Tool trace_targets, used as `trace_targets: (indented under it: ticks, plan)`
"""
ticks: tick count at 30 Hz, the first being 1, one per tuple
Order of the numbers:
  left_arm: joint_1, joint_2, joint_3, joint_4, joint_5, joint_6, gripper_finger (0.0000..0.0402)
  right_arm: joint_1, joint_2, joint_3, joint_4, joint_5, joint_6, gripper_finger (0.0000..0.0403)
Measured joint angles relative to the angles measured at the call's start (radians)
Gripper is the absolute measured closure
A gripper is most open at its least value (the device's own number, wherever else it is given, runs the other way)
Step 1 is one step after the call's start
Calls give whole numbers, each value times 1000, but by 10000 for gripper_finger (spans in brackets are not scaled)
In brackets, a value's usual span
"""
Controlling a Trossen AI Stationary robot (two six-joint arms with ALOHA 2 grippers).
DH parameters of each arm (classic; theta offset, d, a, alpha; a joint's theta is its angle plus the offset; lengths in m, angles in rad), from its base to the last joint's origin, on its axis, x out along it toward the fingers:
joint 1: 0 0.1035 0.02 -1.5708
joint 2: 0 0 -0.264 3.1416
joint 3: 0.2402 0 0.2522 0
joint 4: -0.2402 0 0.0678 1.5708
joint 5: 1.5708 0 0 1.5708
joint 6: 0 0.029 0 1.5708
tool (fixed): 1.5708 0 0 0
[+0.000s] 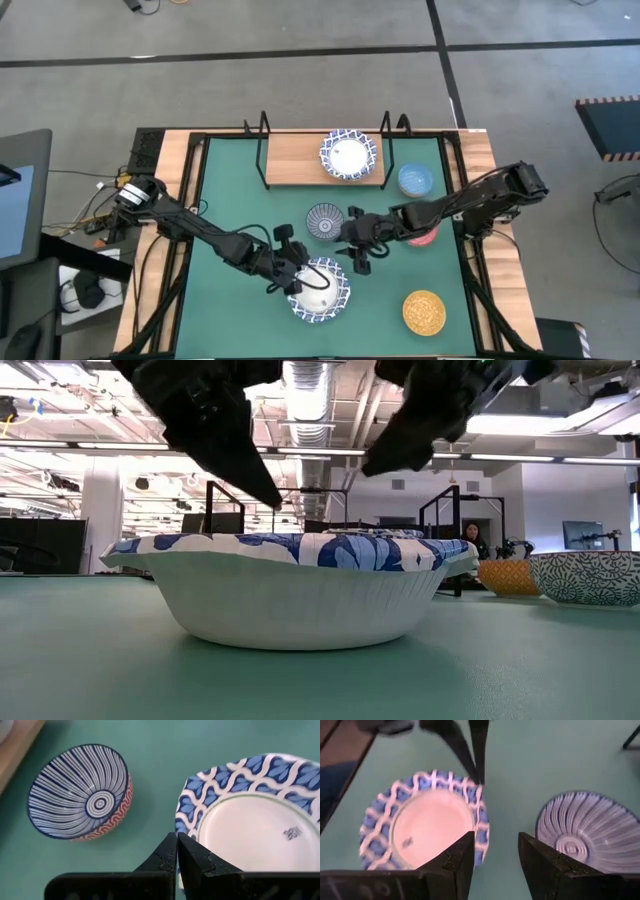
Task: Place and stack bowls onto a shelf
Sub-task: Stack the white bowl on top of the other white bowls on the shelf
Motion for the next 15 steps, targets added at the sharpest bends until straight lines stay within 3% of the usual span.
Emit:
trace_targets:
  ticks: [8, 15]
  plan:
    - [-3, 0, 1, 70, -42, -36, 371, 30, 25, 11, -41, -39, 14, 193]
    - [-5, 0, 1, 71, 24, -82, 317, 28, 25, 12, -52, 76, 54, 182]
